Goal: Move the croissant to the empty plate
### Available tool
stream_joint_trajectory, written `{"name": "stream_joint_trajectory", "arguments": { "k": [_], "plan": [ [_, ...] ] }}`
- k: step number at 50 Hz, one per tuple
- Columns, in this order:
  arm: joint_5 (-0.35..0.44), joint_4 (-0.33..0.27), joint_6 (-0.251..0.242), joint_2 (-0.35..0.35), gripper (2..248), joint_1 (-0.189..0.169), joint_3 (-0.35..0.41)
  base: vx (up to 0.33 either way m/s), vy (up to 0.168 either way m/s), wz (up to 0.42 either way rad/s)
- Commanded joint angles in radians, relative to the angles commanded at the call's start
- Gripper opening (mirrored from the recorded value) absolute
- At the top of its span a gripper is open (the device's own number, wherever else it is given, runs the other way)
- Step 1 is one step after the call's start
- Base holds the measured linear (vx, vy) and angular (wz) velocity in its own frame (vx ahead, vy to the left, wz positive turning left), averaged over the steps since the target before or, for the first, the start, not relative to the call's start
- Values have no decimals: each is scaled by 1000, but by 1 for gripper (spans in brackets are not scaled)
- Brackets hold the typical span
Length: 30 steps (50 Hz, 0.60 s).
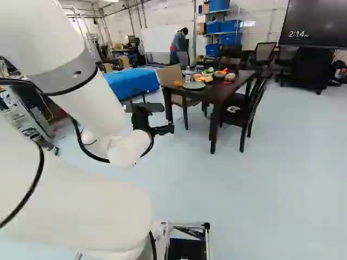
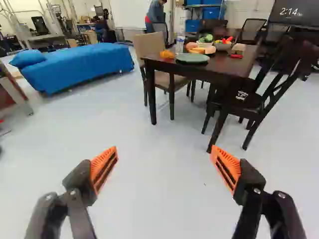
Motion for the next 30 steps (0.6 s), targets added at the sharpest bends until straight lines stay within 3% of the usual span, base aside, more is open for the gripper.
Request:
{"name": "stream_joint_trajectory", "arguments": {
  "k": [30],
  "plan": [
    [0, 0, 0, 0, 247, 0, 0, 36, 2, -1]
  ]
}}
